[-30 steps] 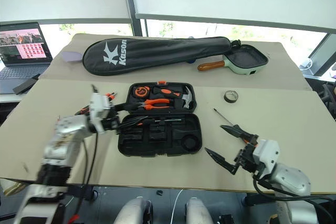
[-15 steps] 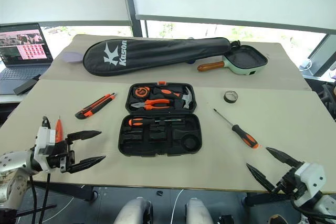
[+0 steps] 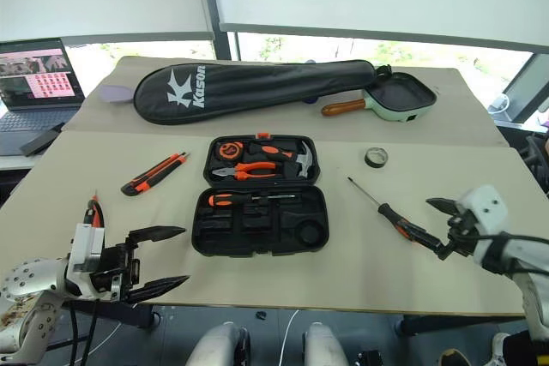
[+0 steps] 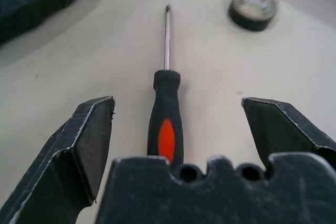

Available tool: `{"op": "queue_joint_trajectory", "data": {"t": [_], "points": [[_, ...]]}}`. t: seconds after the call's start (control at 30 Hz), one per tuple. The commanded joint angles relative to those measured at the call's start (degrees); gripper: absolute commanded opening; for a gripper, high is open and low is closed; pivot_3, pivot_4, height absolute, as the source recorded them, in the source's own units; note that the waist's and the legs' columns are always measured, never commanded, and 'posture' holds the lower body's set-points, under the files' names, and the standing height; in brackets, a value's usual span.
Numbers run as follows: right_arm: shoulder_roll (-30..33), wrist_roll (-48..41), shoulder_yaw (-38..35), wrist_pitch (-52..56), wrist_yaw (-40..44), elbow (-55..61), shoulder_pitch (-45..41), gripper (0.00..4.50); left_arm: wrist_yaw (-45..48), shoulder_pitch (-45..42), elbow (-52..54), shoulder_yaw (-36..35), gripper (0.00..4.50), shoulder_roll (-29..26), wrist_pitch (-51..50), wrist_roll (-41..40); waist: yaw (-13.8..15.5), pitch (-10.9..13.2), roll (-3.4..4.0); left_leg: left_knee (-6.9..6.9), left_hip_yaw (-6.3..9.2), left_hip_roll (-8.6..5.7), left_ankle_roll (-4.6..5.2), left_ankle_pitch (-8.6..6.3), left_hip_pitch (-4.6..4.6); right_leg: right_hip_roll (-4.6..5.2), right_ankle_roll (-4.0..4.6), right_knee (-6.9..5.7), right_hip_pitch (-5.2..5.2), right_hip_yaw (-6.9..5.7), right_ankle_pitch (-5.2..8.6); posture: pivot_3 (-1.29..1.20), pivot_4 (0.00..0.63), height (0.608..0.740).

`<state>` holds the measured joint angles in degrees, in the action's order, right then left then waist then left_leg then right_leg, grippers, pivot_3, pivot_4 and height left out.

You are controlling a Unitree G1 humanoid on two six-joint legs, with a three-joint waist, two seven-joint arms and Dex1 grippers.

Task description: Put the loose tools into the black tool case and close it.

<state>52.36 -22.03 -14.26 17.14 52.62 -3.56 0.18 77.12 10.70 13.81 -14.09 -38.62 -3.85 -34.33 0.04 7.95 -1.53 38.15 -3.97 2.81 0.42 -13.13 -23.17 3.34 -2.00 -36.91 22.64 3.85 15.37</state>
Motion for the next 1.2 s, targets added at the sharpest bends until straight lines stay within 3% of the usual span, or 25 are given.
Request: {"op": "queue_joint_trajectory", "data": {"t": [0.03, 0.1, 0.2, 0.37, 0.5, 0.63, 0.73, 0.87, 1.0, 1.2], "points": [[1.05, 4.8, 5.17, 2.09, 0.86, -6.57, -6.43, 4.5, -0.3, -0.71, 1.91, 0.32, 4.48, -0.41, 0.2, -1.0, -0.01, 0.0, 0.01, 0.0, -0.05, -0.04, 0.01, 0.0, -0.09, 0.0, -0.01, 0.01, 0.09, 0.03, -0.01, 0.0, 0.15, 0.74], [1.07, 6.56, 7.68, 3.34, 1.31, -8.85, -8.97, 4.5, -0.63, -0.52, 2.23, 0.43, 4.48, -0.27, 0.26, -0.91, -0.2, 0.01, 0.01, 0.0, -0.06, -0.08, 0.01, 0.0, -0.25, 0.03, -0.05, 0.01, 0.28, 0.11, -0.04, 0.0, 0.15, 0.74], [0.88, 8.0, 9.1, 3.62, 1.59, -10.05, -10.36, 3.82, -0.84, 0.17, 2.89, 0.39, 4.5, -0.2, 0.34, -0.9, -0.53, -0.01, -0.02, 0.0, -0.05, -0.07, 0.02, 0.0, -0.31, 0.0, -0.07, 0.0, 0.34, 0.13, -0.05, 0.0, 0.15, 0.74], [0.09, 6.28, 6.96, 5.02, 1.39, -7.31, -9.71, 2.25, -1.46, 1.34, 4.84, 0.01, 4.5, -1.65, -3.37, -2.93, -0.69, 0.0, -0.1, 0.0, -0.05, -0.05, 0.02, 0.0, -0.23, 0.0, -0.1, 0.01, 0.25, 0.12, -0.07, 0.0, 0.15, 0.74], [-0.54, 3.69, 2.63, -1.83, 4.06, -5.1, -7.35, 1.04, -2.82, 0.48, 5.3, 0.01, 4.5, -1.17, -4.44, -4.07, -0.48, 0.01, -0.09, 0.01, -0.06, -0.04, 0.02, 0.0, -0.25, 0.02, -0.11, 0.01, 0.26, 0.12, -0.06, 0.0, 0.15, 0.74], [-2.72, 0.51, -0.68, -11.94, 8.01, -1.24, -8.16, 1.04, -4.27, -0.54, 5.56, 0.46, 4.5, -0.62, -5.12, -4.54, -0.9, 0.02, -0.06, 0.01, -0.05, -0.06, 0.02, 0.0, -0.28, -0.02, -0.11, -0.02, 0.32, 0.13, -0.06, 0.0, 0.15, 0.74], [-3.17, -3.36, 1.65, -9.82, 11.96, 5.79, -11.22, 1.04, -4.54, -0.54, 5.65, 0.56, 4.5, -0.8, -5.38, -4.61, -1.64, 0.07, 0.01, 0.0, 0.02, 0.02, 0.02, 0.0, -0.23, -0.11, -0.08, -0.09, 0.37, 0.21, -0.09, 0.0, 0.15, 0.74], [-4.38, -2.3, 15.05, 2.78, 13.84, 14.34, -23.08, 1.04, -7.36, -0.64, 3.94, -1.19, 4.5, 0.52, -4.84, -4.6, -2.41, 0.09, 0.02, 0.0, 0.14, 0.06, 0.02, 0.0, -0.19, -0.14, -0.05, -0.16, 0.38, 0.21, -0.1, 0.0, 0.15, 0.74], [-6.63, 1.42, 23.57, 9.29, 13.36, 14.38, -31.01, 1.04, -8.78, -0.28, 2.9, -2.01, 4.5, 1.12, -3.55, -3.42, -1.89, 0.17, -0.13, -0.01, 0.25, 0.06, 0.02, 0.0, -0.26, -0.12, -0.01, -0.17, 0.43, 0.1, -0.11, 0.0, 0.15, 0.74], [-9.89, 13.66, 36.59, 3.11, 16.77, 4.17, -39.41, 1.04, -11.21, 2.48, 3.58, -3.65, 4.5, 1.88, -2.07, -2.55, -0.66, 0.21, -0.19, 0.0, 0.17, -0.01, 0.04, -0.02, -0.52, 0.07, -0.08, -0.09, 0.64, 0.08, -0.16, 0.0, 0.15, 0.74]]}}
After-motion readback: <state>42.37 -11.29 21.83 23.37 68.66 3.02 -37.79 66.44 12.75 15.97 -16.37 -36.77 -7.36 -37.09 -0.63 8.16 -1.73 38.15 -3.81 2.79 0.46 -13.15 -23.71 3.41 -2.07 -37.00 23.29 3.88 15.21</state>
